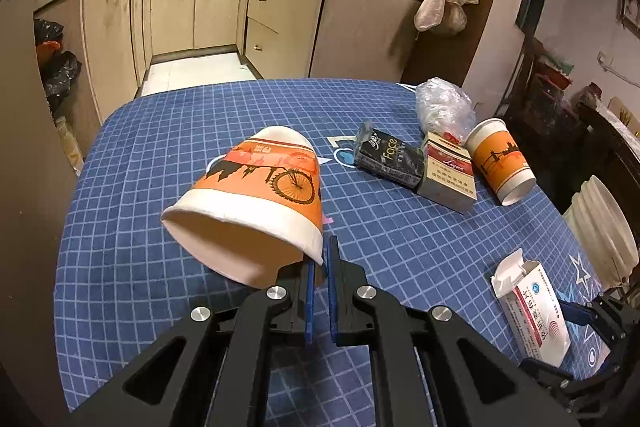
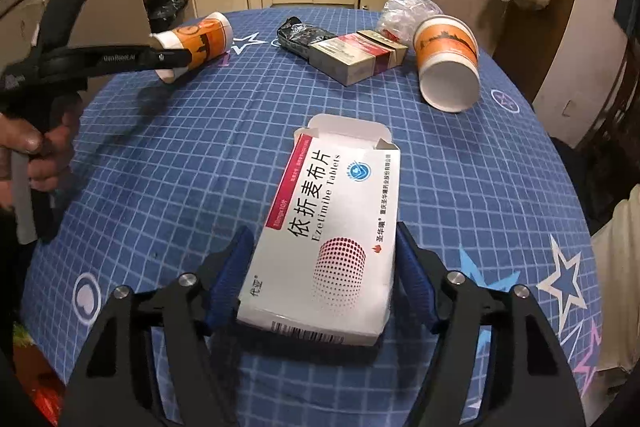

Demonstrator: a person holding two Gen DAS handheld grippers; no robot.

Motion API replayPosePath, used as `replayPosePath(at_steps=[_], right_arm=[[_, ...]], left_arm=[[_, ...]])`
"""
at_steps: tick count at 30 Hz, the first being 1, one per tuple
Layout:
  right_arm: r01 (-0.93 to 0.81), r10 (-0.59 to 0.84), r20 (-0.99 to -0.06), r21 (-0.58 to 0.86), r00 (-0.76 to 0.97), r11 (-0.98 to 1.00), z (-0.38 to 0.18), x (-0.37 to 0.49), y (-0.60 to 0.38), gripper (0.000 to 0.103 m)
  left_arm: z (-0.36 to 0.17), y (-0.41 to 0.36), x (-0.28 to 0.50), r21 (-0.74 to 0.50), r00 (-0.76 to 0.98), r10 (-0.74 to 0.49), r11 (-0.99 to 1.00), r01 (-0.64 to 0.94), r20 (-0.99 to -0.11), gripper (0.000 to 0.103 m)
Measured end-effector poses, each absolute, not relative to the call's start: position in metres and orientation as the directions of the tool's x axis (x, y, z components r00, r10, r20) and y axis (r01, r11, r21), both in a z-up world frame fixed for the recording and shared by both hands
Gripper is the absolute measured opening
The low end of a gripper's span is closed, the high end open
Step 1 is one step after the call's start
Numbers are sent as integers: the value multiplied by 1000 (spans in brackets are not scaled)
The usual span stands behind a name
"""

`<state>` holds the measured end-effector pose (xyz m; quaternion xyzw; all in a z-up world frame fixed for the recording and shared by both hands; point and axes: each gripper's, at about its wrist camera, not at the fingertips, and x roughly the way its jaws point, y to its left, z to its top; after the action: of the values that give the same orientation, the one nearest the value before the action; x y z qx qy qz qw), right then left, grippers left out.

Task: Collect trash
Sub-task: 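Carry the orange cup and white medicine box over the white bucket with both tools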

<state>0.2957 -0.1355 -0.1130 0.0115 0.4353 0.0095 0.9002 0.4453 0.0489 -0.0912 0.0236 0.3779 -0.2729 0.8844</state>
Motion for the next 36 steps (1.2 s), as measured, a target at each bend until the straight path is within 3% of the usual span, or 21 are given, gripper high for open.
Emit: replayPosePath(at_steps=[5,18,27,36], right_arm=[[-21,75,-769,80,635,997,-103,290,-146,64],[-17,108,-687,138,718,990,-67,281,-180,64],[11,76,-623,136,778,991,-40,262,-212,64],[57,18,-579,110,815,992,-21,232,-246,64]], left_arm=[[-79,52,427,-159,607,-481,848,506,-632,4],[-26,36,364,-86,733,-379,910,405,-565,4],[1,-22,315,69,813,-239,944,322,-531,4],[12,-76,287,132,833,-230,932,337,-503,4]])
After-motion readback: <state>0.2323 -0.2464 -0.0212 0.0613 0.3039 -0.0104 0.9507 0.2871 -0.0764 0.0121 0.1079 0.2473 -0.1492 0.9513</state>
